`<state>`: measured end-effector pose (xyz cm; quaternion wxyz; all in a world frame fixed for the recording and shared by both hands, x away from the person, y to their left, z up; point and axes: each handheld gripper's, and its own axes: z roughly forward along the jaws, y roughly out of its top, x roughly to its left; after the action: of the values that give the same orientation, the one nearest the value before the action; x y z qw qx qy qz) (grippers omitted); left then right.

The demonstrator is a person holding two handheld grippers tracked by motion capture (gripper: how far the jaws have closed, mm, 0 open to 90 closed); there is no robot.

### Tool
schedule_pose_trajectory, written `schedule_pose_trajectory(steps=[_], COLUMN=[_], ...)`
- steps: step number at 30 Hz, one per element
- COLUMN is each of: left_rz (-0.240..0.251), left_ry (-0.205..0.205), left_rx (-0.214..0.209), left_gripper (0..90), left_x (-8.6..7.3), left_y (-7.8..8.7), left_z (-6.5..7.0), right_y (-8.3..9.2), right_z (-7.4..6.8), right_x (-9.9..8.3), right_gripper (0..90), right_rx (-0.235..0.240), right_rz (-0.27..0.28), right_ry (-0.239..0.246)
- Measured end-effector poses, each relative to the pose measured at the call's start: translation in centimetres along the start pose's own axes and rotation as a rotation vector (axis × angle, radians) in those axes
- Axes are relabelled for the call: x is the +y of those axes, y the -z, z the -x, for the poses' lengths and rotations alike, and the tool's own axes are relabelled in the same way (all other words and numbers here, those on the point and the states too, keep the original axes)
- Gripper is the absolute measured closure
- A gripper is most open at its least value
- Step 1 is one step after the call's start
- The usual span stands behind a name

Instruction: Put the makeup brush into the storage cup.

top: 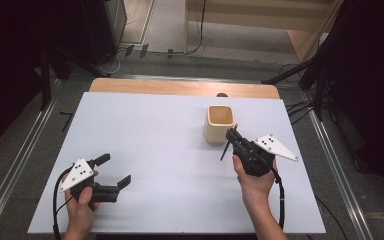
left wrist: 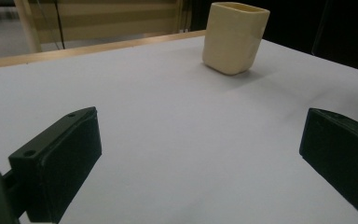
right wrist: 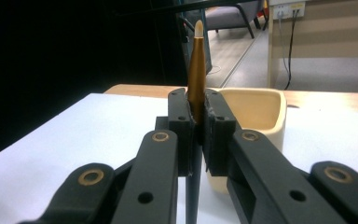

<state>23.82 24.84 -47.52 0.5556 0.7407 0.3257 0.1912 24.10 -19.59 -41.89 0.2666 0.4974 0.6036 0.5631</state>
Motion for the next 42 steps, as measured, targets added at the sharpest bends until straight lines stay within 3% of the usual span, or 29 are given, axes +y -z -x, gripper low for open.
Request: schedule_pose_trajectory(steps=[10,20,25,34,42], left_rz=[-0.001,-0.001,0.003,0.001,0.002], left_ry=[0.002,0.004,0.000,0.002,0.000], left_rx=[0.037,0.057,0.059,0.061,0.054], left_gripper=[0.0,0.0,0.0,0.0,0.0], left_x=[-0.8,-0.9,-0.9,-1.0,-1.0], left_y=[1.7,1.5,1.6,1.7,1.6], left_z=[-1.0,-1.5,-1.6,-1.7,-1.6], right_y=[-1.1,-2.1,-2.7,-4.4,-5.8], right_z=[0.8,1.8,2.0,2.3,2.9], right_x=[2.4,4.5,5.0,6.3,6.0], right_gripper=[84.8,84.8,84.8,84.8,84.8], right_rx=[-0.019,-0.015,-0.019,-0.021,-0.049], right_rz=[0.032,0.064,0.070,0.117,0.103], right_ry=[0.021,0.027,0.014,0.033,0.062])
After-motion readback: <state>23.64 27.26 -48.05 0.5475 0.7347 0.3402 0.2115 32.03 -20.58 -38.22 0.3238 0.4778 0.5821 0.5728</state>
